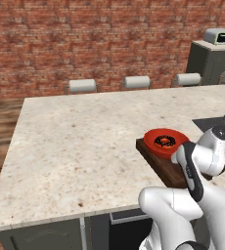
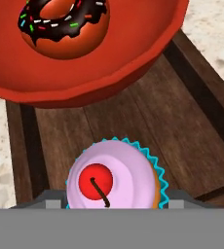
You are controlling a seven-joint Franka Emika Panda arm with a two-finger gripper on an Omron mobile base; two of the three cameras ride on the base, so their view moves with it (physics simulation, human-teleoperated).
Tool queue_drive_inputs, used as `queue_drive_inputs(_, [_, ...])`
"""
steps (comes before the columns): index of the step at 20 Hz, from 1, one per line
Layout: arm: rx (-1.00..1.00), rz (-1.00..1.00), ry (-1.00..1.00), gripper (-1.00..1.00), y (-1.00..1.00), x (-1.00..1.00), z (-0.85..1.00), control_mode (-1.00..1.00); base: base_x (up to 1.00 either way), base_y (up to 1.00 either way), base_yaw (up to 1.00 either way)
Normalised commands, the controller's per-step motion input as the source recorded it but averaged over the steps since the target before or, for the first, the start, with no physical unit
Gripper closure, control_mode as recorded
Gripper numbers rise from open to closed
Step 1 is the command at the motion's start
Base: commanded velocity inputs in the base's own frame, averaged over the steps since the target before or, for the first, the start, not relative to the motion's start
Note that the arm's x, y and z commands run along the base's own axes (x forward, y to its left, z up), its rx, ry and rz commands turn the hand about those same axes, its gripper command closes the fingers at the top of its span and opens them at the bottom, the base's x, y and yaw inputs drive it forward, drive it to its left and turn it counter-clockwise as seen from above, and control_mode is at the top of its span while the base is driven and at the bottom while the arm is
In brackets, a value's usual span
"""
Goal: Place the bowl with donut and the cupcake onto the tray.
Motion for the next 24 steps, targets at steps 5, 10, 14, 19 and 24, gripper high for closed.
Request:
queue_drive_inputs(5, [0.00,0.00,0.01,1.00,-0.04,0.00,-0.28,-1.00,0.00,0.00,0.00])
queue_drive_inputs(10, [0.00,0.00,0.00,1.00,-0.02,0.00,-0.24,-1.00,0.00,0.00,0.00])
queue_drive_inputs(14, [0.00,0.00,0.00,1.00,0.00,0.04,-0.20,-1.00,0.00,0.00,0.00])
queue_drive_inputs(19, [0.00,0.00,0.00,1.00,0.00,0.01,-0.12,-1.00,0.00,0.00,0.00])
queue_drive_inputs(24, [0.00,0.00,0.00,-1.00,0.00,0.04,-0.01,-1.00,0.00,0.00,0.00])
